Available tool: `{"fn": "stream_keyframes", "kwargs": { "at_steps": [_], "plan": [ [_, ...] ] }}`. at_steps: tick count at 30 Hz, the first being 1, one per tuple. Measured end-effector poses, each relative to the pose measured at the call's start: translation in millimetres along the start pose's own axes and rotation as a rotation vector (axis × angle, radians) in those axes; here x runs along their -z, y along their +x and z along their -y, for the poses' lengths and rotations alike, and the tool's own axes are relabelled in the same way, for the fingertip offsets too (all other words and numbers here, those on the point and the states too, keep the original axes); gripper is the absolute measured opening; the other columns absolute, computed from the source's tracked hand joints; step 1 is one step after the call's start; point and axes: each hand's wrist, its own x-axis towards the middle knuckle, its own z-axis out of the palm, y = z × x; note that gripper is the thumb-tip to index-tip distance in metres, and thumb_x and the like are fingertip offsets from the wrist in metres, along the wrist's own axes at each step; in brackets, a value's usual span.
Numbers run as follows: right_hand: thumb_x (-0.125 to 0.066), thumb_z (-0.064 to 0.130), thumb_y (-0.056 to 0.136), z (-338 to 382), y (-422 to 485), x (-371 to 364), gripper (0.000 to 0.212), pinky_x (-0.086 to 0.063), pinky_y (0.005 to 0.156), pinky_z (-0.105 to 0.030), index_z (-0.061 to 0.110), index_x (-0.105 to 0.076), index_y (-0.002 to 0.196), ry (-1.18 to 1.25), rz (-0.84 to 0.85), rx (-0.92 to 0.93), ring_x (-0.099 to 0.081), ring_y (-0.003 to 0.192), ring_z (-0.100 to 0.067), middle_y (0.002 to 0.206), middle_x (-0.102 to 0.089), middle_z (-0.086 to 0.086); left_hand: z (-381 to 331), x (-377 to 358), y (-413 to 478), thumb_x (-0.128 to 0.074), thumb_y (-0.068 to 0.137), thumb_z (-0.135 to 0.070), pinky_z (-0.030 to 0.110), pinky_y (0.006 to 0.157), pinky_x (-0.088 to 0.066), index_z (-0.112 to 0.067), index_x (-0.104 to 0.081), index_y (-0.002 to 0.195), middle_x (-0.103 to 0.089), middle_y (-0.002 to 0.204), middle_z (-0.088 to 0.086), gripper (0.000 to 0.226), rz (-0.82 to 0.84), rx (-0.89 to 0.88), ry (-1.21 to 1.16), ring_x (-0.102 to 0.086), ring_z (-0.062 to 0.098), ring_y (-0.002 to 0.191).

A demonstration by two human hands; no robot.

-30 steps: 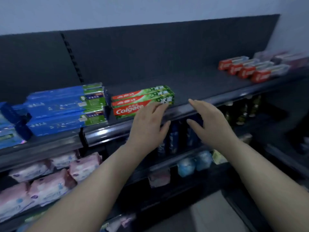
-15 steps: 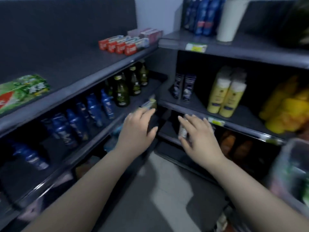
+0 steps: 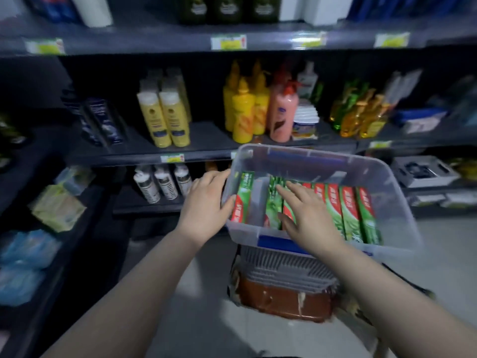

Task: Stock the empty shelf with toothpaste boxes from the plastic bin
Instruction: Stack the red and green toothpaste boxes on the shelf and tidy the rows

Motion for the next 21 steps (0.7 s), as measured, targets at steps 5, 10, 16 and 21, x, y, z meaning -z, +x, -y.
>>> {"fn": "stream_keyframes", "kwargs": {
  "at_steps": [5, 10, 16, 21],
  "plan": [
    [-0.065, 0.024, 0.087, -57, -21, -2, 0.061, -0.032, 0.109, -0.044, 0.016, -0.041, 0.143, 0.019, 0.055, -0.233, -0.041, 0.131, -0.034, 0.145, -0.044, -0.012, -24, -51, 28, -0.057, 0.091, -0.027, 0.043, 0.108, -0.033, -0.018, -0.038, 0.143, -0.045, 0.14, 0.004, 0.056, 0.132, -0.039, 0.016, -0.043, 0.025, 0.129],
    [-0.064, 0.034, 0.088, -69, 1, -13, 0.073, -0.026, 0.114, -0.041, 0.024, -0.025, 0.15, 0.052, 0.169, -0.326, -0.03, 0.139, -0.028, 0.154, -0.029, -0.006, -14, -74, 56, -0.057, 0.091, -0.023, 0.042, 0.109, -0.033, -0.018, -0.038, 0.143, -0.046, 0.139, 0.007, 0.055, 0.211, -0.052, 0.067, -0.045, 0.028, 0.125],
    [-0.063, 0.038, 0.087, -59, 56, -35, 0.079, -0.025, 0.114, -0.043, 0.028, -0.018, 0.151, 0.026, 0.307, -0.284, -0.027, 0.14, -0.029, 0.156, -0.025, -0.006, 27, -76, 87, -0.059, 0.089, -0.013, 0.038, 0.107, -0.032, -0.009, -0.052, 0.132, -0.052, 0.13, 0.012, 0.044, 0.139, -0.046, -0.067, -0.046, 0.031, 0.122],
    [-0.063, 0.036, 0.086, -34, 110, -70, 0.078, -0.023, 0.113, -0.042, 0.027, -0.02, 0.15, -0.042, 0.38, -0.123, -0.027, 0.14, -0.031, 0.156, -0.026, -0.005, 61, -70, 93, -0.04, 0.091, -0.019, 0.041, 0.102, -0.04, -0.004, -0.059, 0.122, -0.057, 0.122, 0.012, 0.039, 0.015, 0.01, -0.241, -0.052, 0.028, 0.114]
  ]
}}
